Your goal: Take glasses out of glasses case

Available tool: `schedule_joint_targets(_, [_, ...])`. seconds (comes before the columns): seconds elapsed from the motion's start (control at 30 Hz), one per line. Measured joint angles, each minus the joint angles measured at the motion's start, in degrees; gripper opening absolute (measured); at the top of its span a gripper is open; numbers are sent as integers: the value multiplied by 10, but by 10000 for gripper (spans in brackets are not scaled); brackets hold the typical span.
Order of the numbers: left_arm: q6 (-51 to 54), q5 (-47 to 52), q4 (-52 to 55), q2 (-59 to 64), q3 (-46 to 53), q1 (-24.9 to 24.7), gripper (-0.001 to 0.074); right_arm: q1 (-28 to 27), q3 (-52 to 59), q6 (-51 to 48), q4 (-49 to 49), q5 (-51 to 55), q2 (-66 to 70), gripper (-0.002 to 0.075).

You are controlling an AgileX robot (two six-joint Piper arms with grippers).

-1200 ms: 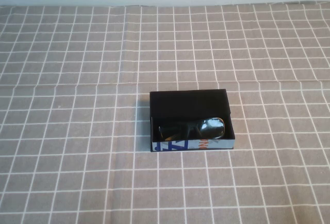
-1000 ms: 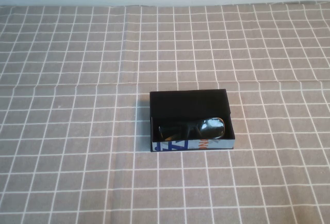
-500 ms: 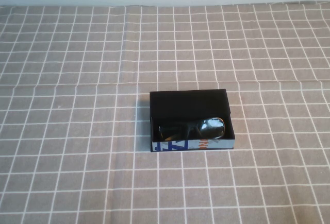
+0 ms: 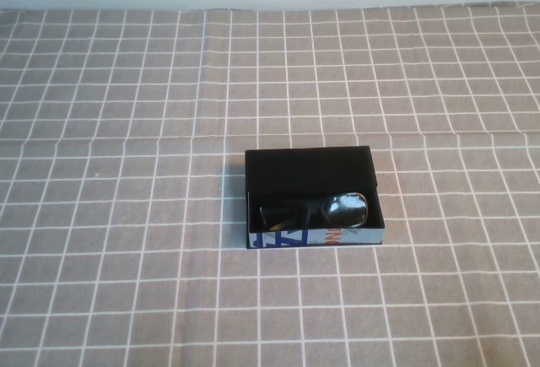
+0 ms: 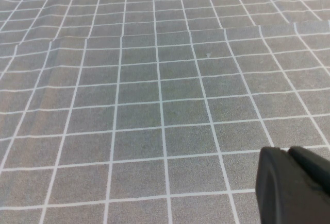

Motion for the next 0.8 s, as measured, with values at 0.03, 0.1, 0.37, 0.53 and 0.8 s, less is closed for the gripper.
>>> schedule_joint_targets(0.03, [0, 0, 0, 0, 0, 0, -5, 0, 0, 0, 0, 0, 0, -19])
schedule_joint_targets(0.1, [0, 0, 0, 0, 0, 0, -5, 0, 0, 0, 0, 0, 0, -18])
schedule_joint_targets(0.37, [0, 0, 0, 0, 0, 0, -5, 0, 0, 0, 16, 0, 0, -18])
schedule_joint_targets(0.53, [0, 0, 0, 0, 0, 0, -5, 0, 0, 0, 67, 0, 0, -18])
schedule_joint_targets(0.8, [0, 0, 0, 0, 0, 0, -5, 0, 0, 0, 113, -1, 0, -19])
